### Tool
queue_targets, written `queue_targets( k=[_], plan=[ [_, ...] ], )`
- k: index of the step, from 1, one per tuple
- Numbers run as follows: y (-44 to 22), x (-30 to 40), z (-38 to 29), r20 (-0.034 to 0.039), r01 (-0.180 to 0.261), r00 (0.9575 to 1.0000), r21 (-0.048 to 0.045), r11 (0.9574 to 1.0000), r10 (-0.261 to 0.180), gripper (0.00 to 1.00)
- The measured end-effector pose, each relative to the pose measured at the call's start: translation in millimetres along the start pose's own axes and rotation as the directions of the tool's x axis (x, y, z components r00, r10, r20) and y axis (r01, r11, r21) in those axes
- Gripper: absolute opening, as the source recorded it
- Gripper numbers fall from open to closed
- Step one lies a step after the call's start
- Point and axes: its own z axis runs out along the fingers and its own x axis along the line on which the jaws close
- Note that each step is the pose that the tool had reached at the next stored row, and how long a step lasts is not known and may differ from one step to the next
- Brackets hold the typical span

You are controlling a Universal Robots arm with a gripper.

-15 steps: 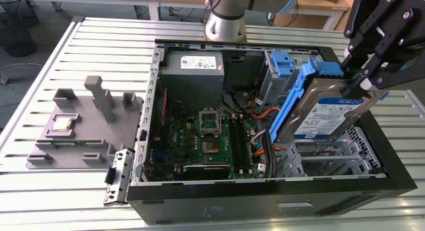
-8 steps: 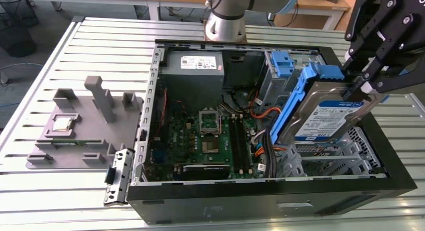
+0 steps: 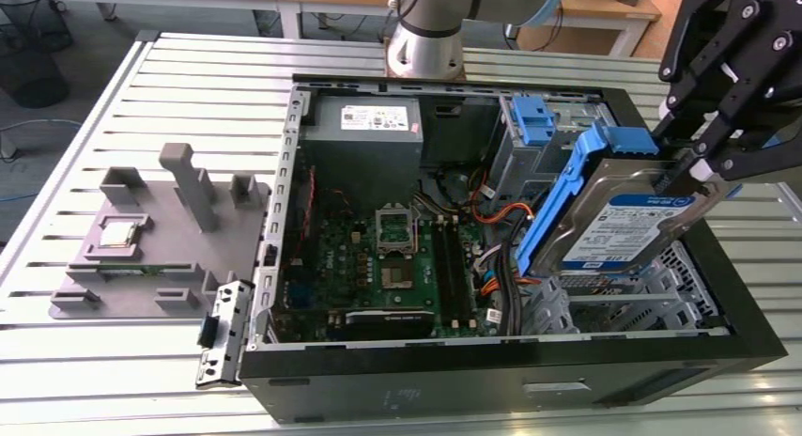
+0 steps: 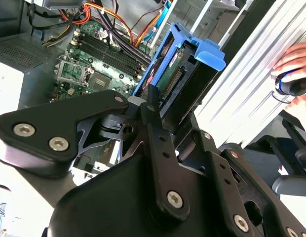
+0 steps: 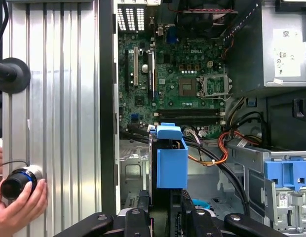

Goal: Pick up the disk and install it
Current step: 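Pick up the disk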

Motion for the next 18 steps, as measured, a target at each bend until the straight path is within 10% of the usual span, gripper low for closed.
queue_targets(
  k=[18],
  plan=[
    [-15.3, -0.4, 0.7, -0.0001, 0.000, 1.0000, -0.0006, 1.0000, 0.000, 0.35]
  ],
)
